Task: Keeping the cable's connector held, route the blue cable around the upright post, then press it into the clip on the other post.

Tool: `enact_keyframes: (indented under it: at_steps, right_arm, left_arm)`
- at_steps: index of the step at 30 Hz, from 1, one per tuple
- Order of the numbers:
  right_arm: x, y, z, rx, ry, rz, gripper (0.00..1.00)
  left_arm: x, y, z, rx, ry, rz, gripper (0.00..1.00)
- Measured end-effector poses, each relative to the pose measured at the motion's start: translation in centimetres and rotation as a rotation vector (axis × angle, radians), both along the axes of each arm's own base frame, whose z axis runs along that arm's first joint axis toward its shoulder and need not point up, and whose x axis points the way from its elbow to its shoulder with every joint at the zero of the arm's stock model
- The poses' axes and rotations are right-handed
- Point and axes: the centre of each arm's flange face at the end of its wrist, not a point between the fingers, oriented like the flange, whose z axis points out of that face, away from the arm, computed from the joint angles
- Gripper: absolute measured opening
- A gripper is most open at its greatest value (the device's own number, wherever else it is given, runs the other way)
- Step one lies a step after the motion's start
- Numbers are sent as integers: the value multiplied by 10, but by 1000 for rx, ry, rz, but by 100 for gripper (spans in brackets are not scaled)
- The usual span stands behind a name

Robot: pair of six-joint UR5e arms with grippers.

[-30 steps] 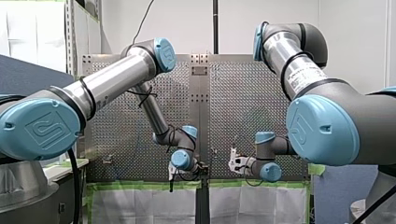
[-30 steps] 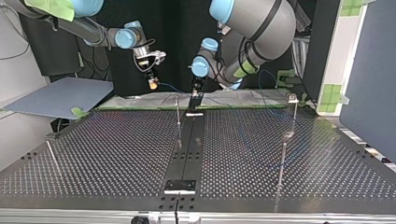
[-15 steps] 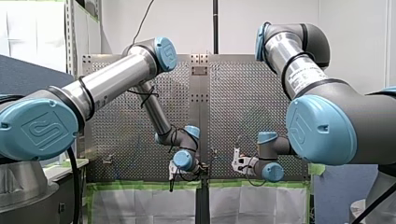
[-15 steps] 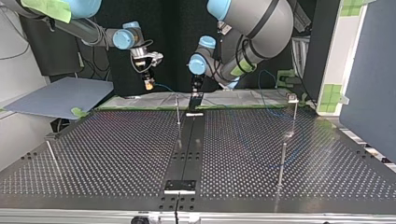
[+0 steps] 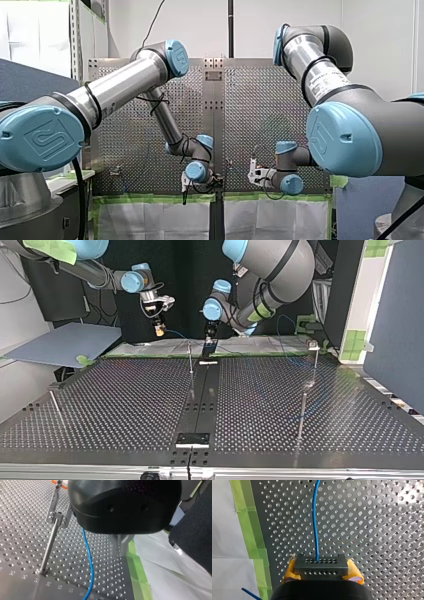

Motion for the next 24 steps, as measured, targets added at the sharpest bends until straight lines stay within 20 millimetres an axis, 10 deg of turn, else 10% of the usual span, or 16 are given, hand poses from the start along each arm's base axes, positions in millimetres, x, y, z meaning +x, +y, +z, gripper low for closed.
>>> enact_keyframes:
  at_steps: [2, 5, 24]
  right_arm:
    - [0, 0, 0, 1, 0, 1, 0]
    - [1, 1, 0, 1, 0, 2, 0]
    - [8, 7, -1, -6, 15, 41, 0]
  left_arm:
    - [1, 0, 1, 1, -2, 3, 87]
    - [2, 2, 2, 8, -5, 20, 96]
    - [3, -6, 3, -38, -11, -58, 99]
